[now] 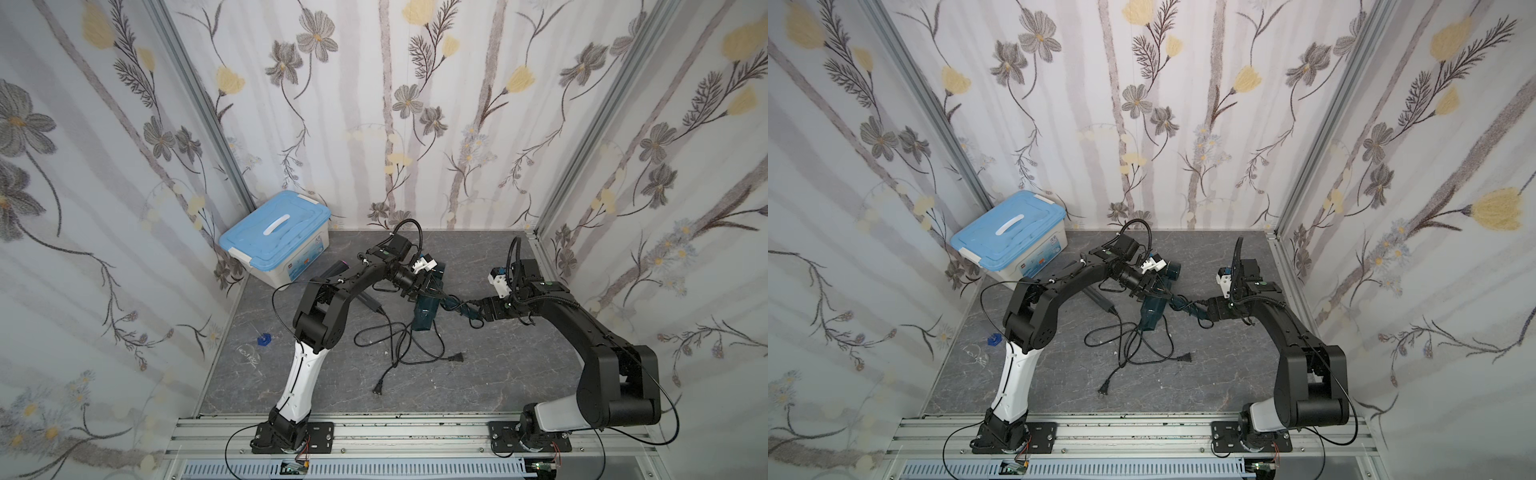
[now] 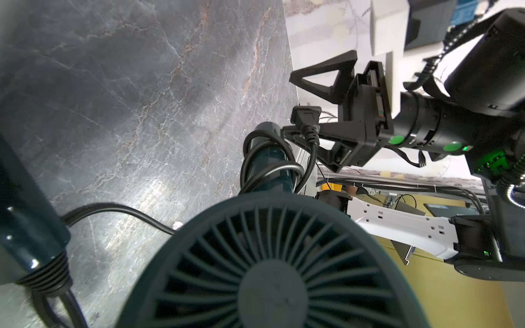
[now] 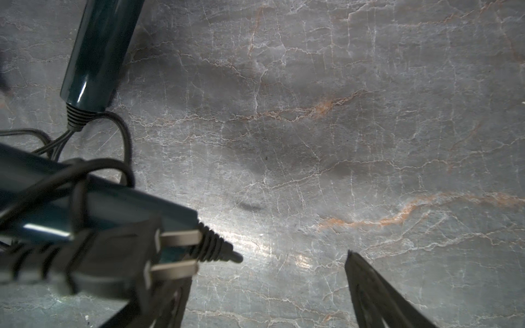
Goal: Wrap the cord around the hair dryer
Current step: Place the hair dryer at the center of the board.
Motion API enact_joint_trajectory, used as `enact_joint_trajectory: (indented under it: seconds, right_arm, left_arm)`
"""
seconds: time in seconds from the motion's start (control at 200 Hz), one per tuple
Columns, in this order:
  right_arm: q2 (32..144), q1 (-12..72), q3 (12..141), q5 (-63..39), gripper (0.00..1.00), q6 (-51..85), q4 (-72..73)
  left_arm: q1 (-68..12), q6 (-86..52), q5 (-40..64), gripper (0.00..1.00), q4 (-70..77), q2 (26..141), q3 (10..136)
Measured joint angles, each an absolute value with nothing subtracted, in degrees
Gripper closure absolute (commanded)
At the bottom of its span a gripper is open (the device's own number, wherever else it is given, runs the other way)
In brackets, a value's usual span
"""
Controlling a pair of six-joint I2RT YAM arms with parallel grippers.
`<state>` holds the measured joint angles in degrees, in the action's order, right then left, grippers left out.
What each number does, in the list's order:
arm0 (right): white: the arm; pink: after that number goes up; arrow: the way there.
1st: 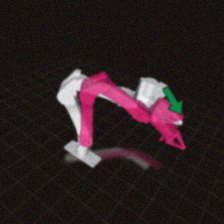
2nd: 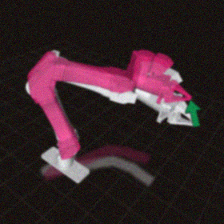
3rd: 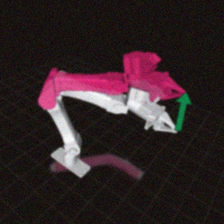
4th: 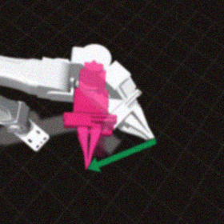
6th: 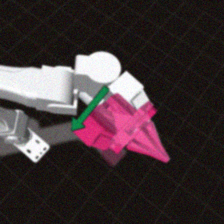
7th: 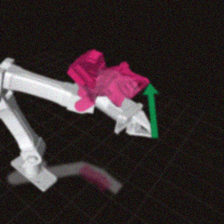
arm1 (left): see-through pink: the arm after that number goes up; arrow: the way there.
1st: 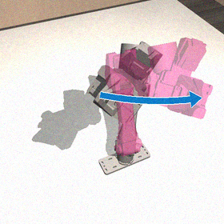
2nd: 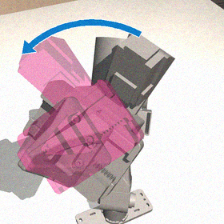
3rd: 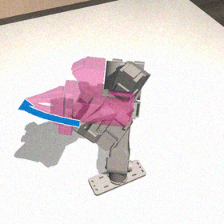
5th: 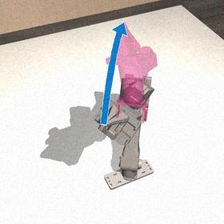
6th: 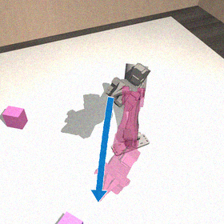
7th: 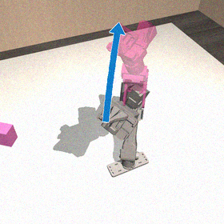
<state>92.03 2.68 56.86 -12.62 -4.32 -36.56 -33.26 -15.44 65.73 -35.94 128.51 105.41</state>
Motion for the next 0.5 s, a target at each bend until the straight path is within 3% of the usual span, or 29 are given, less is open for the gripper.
enact_joint_trajectory:
  seconds: [0.28, 0.5]
  right_arm:
    - [92.4, 3.7, 60.0, -20.2, 0.03, -3.5, -36.0]
    - [100.3, 8.3, 63.8, -21.3, 0.04, -1.8, -33.7]
  left_arm:
    - [-33.2, -17.0, 65.3, 1.00, -34.5, 128.7, 104.9]
    - [-33.6, -17.7, 61.3, 1.00, -35.2, 128.3, 103.8]
